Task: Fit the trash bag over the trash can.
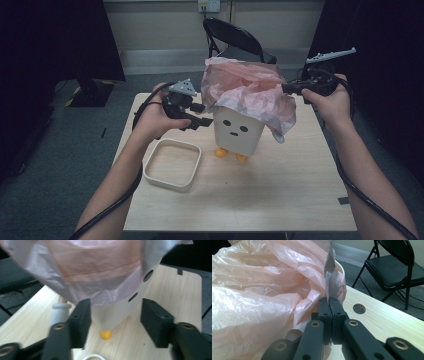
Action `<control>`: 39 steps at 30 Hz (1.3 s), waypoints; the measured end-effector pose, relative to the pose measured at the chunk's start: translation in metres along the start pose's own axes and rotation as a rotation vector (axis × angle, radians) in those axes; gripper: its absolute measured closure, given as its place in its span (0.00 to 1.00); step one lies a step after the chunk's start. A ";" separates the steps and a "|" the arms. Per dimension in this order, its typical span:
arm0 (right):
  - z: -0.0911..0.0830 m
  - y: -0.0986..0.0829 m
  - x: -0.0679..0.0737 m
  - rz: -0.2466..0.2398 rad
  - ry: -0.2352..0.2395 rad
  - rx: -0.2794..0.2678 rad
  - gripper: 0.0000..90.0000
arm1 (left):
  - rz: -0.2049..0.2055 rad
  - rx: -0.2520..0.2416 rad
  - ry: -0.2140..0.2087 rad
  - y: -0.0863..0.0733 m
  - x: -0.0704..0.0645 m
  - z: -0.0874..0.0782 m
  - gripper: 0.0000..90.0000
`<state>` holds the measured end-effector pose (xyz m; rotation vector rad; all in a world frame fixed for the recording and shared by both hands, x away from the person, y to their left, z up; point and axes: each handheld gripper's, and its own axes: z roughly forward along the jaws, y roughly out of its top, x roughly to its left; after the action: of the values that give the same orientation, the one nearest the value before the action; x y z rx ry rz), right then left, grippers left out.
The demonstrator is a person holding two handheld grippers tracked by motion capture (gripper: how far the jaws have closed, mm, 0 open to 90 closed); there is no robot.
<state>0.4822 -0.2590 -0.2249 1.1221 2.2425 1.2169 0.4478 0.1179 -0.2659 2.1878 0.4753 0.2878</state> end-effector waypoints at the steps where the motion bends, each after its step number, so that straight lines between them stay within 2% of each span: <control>1: 0.000 0.000 0.000 0.001 0.001 0.000 0.99 | -0.006 -0.005 0.005 0.001 -0.002 0.001 0.38; 3: 0.000 0.000 0.000 0.000 0.001 0.002 0.99 | -0.010 -0.024 0.007 0.004 -0.003 0.003 0.38; 5: 0.000 -0.001 0.000 0.000 0.002 0.004 0.99 | -0.062 -0.070 0.007 0.007 -0.002 0.003 0.44; 6: 0.000 -0.001 0.000 0.002 0.004 0.004 0.99 | -0.058 -0.095 0.016 0.009 -0.001 0.001 0.50; 8: 0.001 -0.001 0.000 0.002 0.004 0.004 0.99 | -0.048 -0.100 0.027 0.011 -0.001 0.000 0.62; 10: 0.001 -0.001 0.000 0.006 0.006 0.002 0.99 | -0.021 -0.093 0.033 0.013 -0.003 0.000 0.75; 12: 0.002 -0.002 -0.002 0.012 0.011 -0.001 0.99 | 0.021 -0.070 0.079 0.015 -0.006 0.000 0.87; 13: 0.003 -0.002 -0.003 0.017 0.014 0.000 0.99 | 0.019 -0.077 0.083 0.015 -0.006 0.001 0.92; 15: 0.003 -0.003 -0.004 0.023 0.015 0.000 0.99 | -0.012 -0.081 0.046 0.015 -0.005 0.001 1.00; 18: 0.004 -0.003 -0.005 0.028 0.015 -0.003 0.99 | -0.026 -0.055 0.041 0.014 -0.002 0.000 1.00; 19: 0.004 -0.003 -0.006 0.030 0.015 -0.004 1.00 | -0.040 -0.054 0.035 0.012 0.000 -0.002 1.00; 22: 0.004 -0.003 -0.009 0.033 -0.003 -0.012 1.00 | -0.044 -0.037 0.042 0.007 0.006 -0.011 1.00; 25: 0.005 -0.004 -0.015 0.054 0.004 -0.024 1.00 | -0.040 -0.017 0.074 0.002 0.012 -0.019 1.00; 27: 0.005 -0.004 -0.019 0.070 0.003 -0.037 1.00 | -0.025 0.026 0.135 -0.002 0.018 -0.026 1.00; 28: 0.006 -0.004 -0.020 0.076 0.003 -0.040 1.00 | -0.029 0.043 0.162 -0.006 0.023 -0.030 1.00; 31: 0.007 -0.003 -0.024 0.079 0.000 -0.049 1.00 | -0.074 0.046 0.182 -0.020 0.036 -0.038 1.00; 32: 0.007 -0.002 -0.025 0.083 0.006 -0.052 1.00 | -0.069 0.032 0.172 -0.022 0.037 -0.039 1.00; 33: 0.008 -0.002 -0.025 0.086 0.015 -0.055 1.00 | -0.061 -0.003 0.155 -0.024 0.036 -0.039 1.00; 34: 0.009 -0.001 -0.025 0.085 0.017 -0.050 1.00 | -0.055 -0.012 0.134 -0.024 0.035 -0.039 1.00; 35: 0.010 -0.001 -0.025 0.080 0.014 -0.046 1.00 | -0.057 -0.019 0.083 -0.021 0.031 -0.036 1.00; 38: 0.011 0.001 -0.022 0.072 0.016 -0.032 1.00 | -0.013 -0.005 0.043 -0.013 0.019 -0.027 1.00; 39: 0.011 0.001 -0.021 0.066 0.014 -0.030 1.00 | -0.019 -0.020 0.023 -0.011 0.015 -0.025 1.00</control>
<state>0.5024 -0.2694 -0.2313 1.1888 2.2059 1.2839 0.4498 0.1484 -0.2593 2.1617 0.5041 0.3065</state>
